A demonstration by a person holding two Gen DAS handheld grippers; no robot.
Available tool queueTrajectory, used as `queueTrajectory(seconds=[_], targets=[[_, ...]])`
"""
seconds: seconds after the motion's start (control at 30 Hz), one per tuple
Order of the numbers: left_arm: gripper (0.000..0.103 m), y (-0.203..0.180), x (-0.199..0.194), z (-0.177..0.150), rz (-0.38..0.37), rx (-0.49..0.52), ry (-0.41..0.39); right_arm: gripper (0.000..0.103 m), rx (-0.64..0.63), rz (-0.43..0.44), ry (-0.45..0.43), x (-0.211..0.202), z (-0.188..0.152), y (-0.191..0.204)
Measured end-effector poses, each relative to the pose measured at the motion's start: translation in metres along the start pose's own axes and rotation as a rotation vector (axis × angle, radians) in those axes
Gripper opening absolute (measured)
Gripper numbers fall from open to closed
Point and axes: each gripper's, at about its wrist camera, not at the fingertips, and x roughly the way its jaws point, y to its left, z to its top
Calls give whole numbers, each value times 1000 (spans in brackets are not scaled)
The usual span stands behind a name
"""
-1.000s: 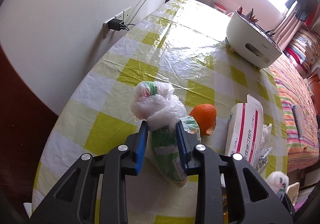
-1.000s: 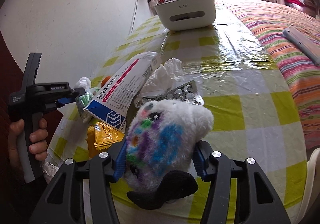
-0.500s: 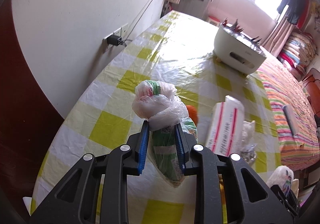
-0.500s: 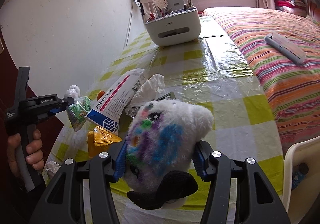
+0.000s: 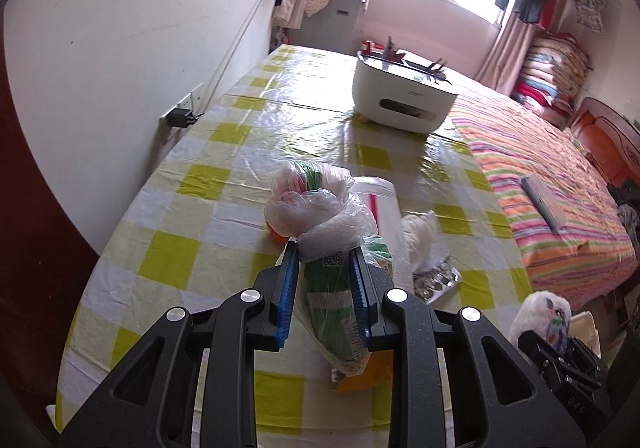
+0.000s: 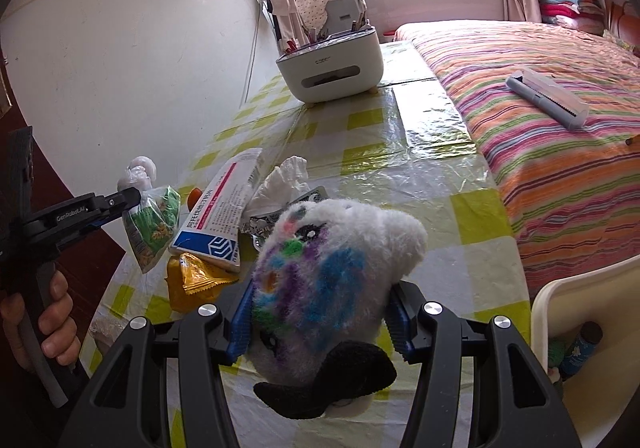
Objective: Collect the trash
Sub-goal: 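Carry the plastic bag and plush toy with both tools over the white basin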
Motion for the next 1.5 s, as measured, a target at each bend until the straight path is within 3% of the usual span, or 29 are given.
queueTrajectory(seconds=[0.43,1.5], targets=[[24,-38,-4,-17,-113,95,13,53,21,-27,-34,-21,0,-19],[25,-122,-12,-66,-263,274,56,53,70,-86,-80,-62,-11,-66]])
